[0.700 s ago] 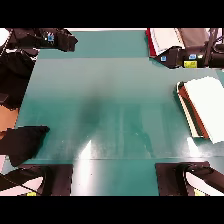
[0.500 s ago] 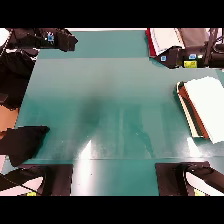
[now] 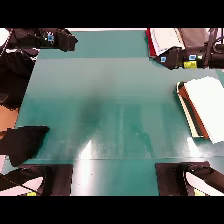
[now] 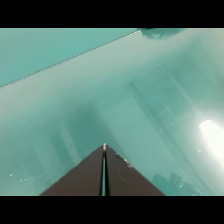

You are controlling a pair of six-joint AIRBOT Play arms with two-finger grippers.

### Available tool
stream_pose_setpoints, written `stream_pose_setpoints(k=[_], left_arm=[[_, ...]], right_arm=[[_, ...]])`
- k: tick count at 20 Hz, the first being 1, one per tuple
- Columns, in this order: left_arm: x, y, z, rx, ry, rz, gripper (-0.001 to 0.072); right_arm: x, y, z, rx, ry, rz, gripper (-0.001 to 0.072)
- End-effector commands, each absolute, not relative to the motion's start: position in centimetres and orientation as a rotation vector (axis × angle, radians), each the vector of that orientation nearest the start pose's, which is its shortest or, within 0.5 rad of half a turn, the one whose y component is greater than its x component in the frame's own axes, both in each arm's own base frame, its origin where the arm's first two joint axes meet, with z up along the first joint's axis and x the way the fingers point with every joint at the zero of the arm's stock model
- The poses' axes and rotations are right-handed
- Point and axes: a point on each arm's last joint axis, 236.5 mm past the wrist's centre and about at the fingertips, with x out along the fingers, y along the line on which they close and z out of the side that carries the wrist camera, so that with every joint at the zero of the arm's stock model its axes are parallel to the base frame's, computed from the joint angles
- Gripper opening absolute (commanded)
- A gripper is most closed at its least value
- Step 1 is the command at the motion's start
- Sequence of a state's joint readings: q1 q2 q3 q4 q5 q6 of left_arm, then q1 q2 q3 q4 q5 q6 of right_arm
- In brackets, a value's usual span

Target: Fold the shirts.

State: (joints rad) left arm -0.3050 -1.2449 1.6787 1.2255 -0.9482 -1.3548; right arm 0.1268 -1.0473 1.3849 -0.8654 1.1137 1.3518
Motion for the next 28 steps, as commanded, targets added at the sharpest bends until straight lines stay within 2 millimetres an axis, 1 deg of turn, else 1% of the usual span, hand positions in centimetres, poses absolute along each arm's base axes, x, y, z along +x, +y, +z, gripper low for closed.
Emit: stream_pose_setpoints(k=[1, 2, 3, 4, 5, 6, 8, 10, 11, 12, 14, 15, 16, 17, 18, 19, 21, 23, 24, 26, 27, 28], left_arm=[[44.3, -20.6, 29.3, 0.007, 0.459, -0.569, 0.0027], [43.7, -20.4, 29.0, 0.024, 0.480, -0.570, 0.0027], [42.8, -19.5, 27.9, 0.076, 0.534, -0.556, 0.0027], [42.0, -18.0, 26.8, 0.146, 0.594, -0.518, 0.0027], [41.1, -15.8, 25.8, 0.205, 0.654, -0.462, 0.0026], [40.1, -13.5, 24.9, 0.228, 0.721, -0.410, 0.0027], [37.8, -8.7, 23.4, 0.183, 0.825, -0.310, 0.0027], [35.1, -4.1, 21.4, 0.119, 0.887, -0.197, 0.0027], [33.5, -2.1, 20.0, 0.095, 0.917, -0.144, 0.0027], [31.6, 0.0, 18.3, 0.066, 0.959, -0.088, 0.0027], [27.6, 3.6, 14.0, 0.027, 1.085, 0.030, 0.0030], [25.4, 5.5, 11.5, 0.024, 1.167, 0.098, 0.0122], [23.7, 7.0, 9.2, 0.019, 1.235, 0.157, 0.0449], [22.2, 8.2, 6.7, -0.009, 1.301, 0.227, 0.0629], [20.9, 8.8, 4.5, -0.015, 1.359, 0.255, 0.0610], [20.0, 9.0, 2.3, -0.017, 1.403, 0.262, 0.0610], [19.3, 8.9, -1.2, -0.010, 1.432, 0.252, 0.0610], [18.7, 8.7, -3.2, -0.024, 1.445, 0.259, 0.0610], [18.5, 8.6, -3.6, -0.026, 1.454, 0.258, 0.0610], [18.3, 8.6, -3.8, -0.028, 1.461, 0.259, 0.0601], [18.3, 8.6, -3.6, -0.040, 1.462, 0.269, 0.0367], [18.6, 8.6, -3.2, -0.044, 1.450, 0.271, 0.0045]], right_arm=[[36.6, 18.6, 24.4, 0.291, 0.716, 0.680, 0.0015], [36.6, 18.6, 24.5, 0.291, 0.715, 0.679, 0.0015], [36.6, 18.6, 24.4, 0.291, 0.715, 0.679, 0.0015], [36.6, 18.6, 24.5, 0.291, 0.715, 0.679, 0.0015], [36.6, 18.6, 24.4, 0.290, 0.715, 0.679, 0.0016], [36.6, 18.6, 24.4, 0.290, 0.717, 0.680, 0.0015], [36.5, 18.7, 24.3, 0.289, 0.723, 0.683, 0.0015], [36.3, 18.7, 24.2, 0.287, 0.731, 0.686, 0.0015], [36.2, 18.7, 24.1, 0.285, 0.738, 0.689, 0.0015], [36.0, 18.8, 24.0, 0.283, 0.744, 0.691, 0.0015], [36.0, 18.8, 24.0, 0.282, 0.747, 0.693, 0.0015], [36.0, 18.8, 24.0, 0.282, 0.747, 0.693, 0.0015], [36.0, 18.8, 24.0, 0.282, 0.747, 0.693, 0.0015], [36.0, 18.8, 23.9, 0.282, 0.747, 0.692, 0.0015], [36.0, 18.8, 23.9, 0.282, 0.747, 0.692, 0.0015], [36.0, 18.8, 23.9, 0.282, 0.747, 0.692, 0.0015], [36.0, 18.8, 23.9, 0.282, 0.747, 0.692, 0.0015], [36.0, 18.8, 23.9, 0.281, 0.748, 0.693, 0.0015], [36.0, 18.8, 23.9, 0.281, 0.748, 0.693, 0.0016], [36.0, 18.8, 23.9, 0.282, 0.747, 0.692, 0.0015], [36.0, 18.8, 24.0, 0.282, 0.746, 0.692, 0.0015], [36.0, 18.8, 24.0, 0.282, 0.745, 0.691, 0.0015]])
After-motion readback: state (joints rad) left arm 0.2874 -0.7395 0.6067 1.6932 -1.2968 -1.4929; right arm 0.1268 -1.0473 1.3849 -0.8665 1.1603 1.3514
